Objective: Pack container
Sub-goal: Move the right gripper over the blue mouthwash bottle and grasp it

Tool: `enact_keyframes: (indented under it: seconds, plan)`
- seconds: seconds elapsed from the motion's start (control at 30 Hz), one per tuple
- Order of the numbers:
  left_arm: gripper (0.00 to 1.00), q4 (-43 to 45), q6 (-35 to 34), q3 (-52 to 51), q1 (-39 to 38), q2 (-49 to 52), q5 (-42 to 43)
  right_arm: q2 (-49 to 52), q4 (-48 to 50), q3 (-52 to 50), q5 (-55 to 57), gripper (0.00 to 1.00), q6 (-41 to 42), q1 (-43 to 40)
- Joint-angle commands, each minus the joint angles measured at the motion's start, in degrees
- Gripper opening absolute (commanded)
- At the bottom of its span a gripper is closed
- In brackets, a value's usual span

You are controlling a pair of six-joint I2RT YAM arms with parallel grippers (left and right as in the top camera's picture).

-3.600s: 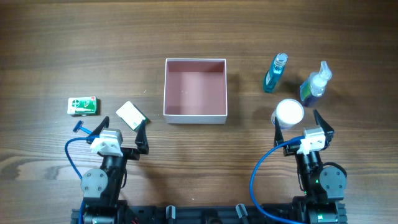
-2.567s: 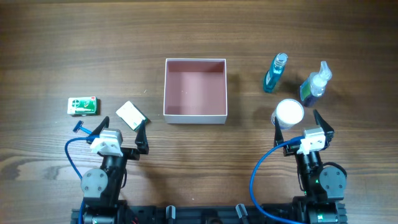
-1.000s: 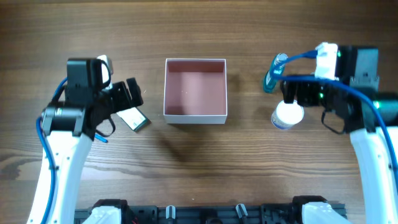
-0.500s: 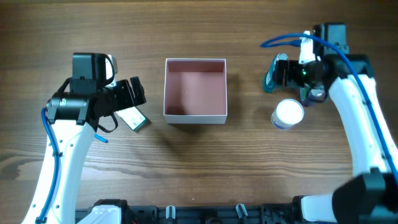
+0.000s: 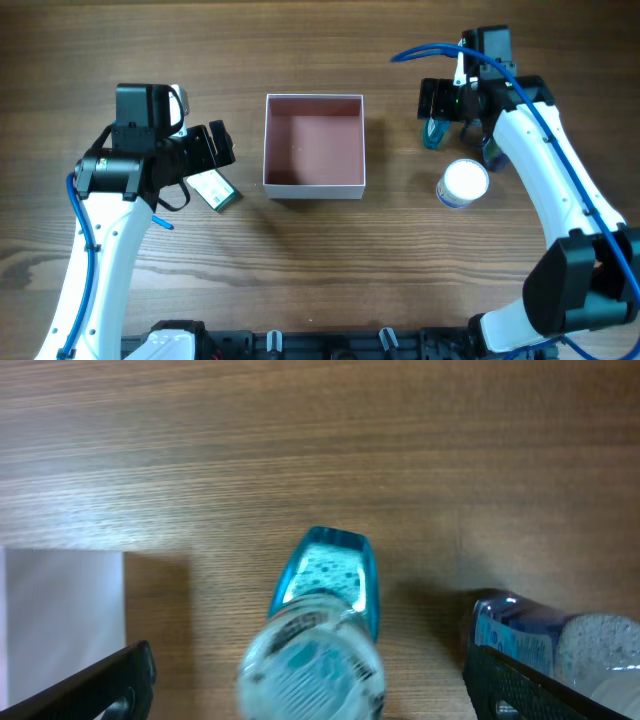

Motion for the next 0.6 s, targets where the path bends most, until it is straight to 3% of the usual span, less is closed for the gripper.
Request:
enact_keyframes:
  seconds: [0.0, 0.23, 0.57]
  plan:
    - [1.0, 0.15, -0.72, 1.07, -0.24, 0.31, 0.85, 2.89, 0.59, 1.64, 2.23, 0.99, 3.1, 0.04]
    - [1.0, 0.15, -0.72, 1.07, -0.26, 0.31, 0.85, 5.84, 2.27, 1.62, 2.23, 0.98, 3.56, 0.04]
    - [1.0, 0.15, -0.72, 1.07, -0.26, 0.31, 0.85, 6.27, 3.34, 1.62, 2.23, 0.73, 6.14, 0.04]
